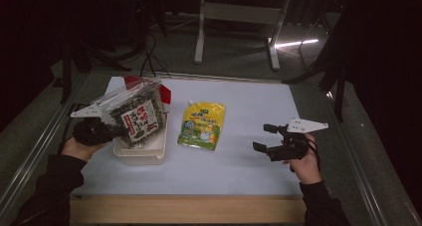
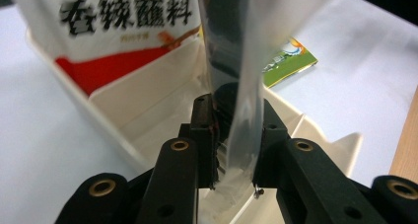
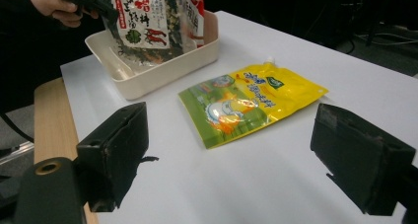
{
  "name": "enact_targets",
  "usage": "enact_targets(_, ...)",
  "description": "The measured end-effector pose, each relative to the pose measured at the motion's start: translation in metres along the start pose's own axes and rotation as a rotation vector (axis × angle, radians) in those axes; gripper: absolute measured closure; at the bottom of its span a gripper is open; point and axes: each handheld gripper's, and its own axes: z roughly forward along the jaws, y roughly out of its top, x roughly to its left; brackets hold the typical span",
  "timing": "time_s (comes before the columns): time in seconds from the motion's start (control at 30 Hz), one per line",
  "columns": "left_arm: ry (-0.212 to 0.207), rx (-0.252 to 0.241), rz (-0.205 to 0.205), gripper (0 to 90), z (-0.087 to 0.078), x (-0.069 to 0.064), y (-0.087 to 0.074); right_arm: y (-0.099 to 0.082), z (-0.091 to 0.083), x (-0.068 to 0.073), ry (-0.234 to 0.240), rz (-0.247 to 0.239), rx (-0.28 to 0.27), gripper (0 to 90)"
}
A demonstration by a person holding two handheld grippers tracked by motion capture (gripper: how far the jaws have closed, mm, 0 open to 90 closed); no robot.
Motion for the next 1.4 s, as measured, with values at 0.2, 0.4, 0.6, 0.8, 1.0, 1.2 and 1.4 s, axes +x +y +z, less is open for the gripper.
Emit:
enact_targets(0.2,0.019,-0.061,-0.021,73.8,-0.001,0.006,-0.013,0.001,0.001,0.001,0.002,-0.008,0.004,14.4)
enact_targets(0.4,0.068,-0.100,-0.017,59.5,-0.005,0.000,-0.018,0.003,0.002,0.002,0.003,-0.012,0.009,14.4)
enact_targets(0.6,0.103,-0.111,-0.012,48.9,-0.010,-0.009,-0.024,0.002,0.003,0.002,0.004,-0.018,0.011,14.4)
enact_targets(0.8,0.152,-0.128,-0.033,44.4,-0.020,-0.015,-0.027,0.003,0.003,0.004,0.005,-0.024,0.008,14.4)
enact_targets(1.0,0.188,-0.149,-0.042,41.0,-0.031,-0.024,-0.033,0.004,0.002,0.003,-0.002,-0.025,0.003,14.4)
enact_targets(1.2,0.216,-0.156,-0.045,38.4,-0.040,-0.033,-0.044,0.003,0.003,0.003,-0.002,-0.025,0.010,14.4)
enact_targets(1.4,0.225,-0.159,-0.051,37.5,-0.052,-0.047,-0.054,0.003,0.002,0.003,-0.007,-0.032,0.003,14.4)
